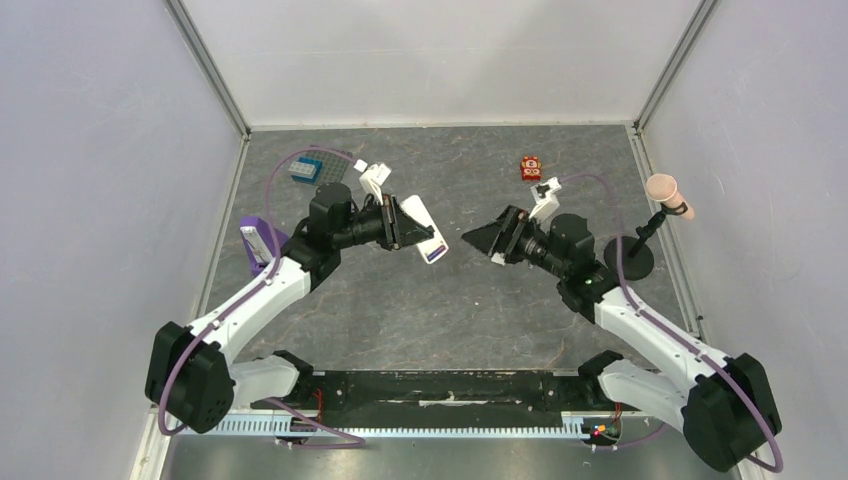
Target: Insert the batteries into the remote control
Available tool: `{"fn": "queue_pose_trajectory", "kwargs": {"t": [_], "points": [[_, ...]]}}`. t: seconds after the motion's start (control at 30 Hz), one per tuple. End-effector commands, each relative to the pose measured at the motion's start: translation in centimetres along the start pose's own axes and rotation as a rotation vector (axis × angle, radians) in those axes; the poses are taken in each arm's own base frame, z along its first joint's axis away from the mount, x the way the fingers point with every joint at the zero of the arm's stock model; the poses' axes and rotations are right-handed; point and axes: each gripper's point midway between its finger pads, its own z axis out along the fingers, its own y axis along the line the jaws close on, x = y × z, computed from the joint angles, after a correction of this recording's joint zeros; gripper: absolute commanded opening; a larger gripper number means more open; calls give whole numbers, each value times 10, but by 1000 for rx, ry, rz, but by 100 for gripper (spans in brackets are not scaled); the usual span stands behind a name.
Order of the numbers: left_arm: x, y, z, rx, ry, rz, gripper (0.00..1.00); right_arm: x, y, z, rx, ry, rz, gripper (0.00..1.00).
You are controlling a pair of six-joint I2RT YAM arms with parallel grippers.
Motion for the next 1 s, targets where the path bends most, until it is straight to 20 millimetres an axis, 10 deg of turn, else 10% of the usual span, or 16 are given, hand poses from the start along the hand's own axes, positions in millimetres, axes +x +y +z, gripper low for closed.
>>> {"fn": "queue_pose_trajectory", "kwargs": {"t": [0.0, 0.2, 0.53, 0.97], "points": [[-14, 8, -11, -76, -95, 89, 2, -29, -70, -23, 413, -53, -211, 79], [-25, 6, -26, -108, -207, 118, 2, -54, -139, -55, 847, -42, -398, 63], [-31, 5, -42, -141, -300, 122, 2, -36, -205, -52, 1077, 173, -486, 51], [-33, 8, -33, -142, -262, 111, 2, -29, -245, -49, 1128, 333, -469, 41]]}}
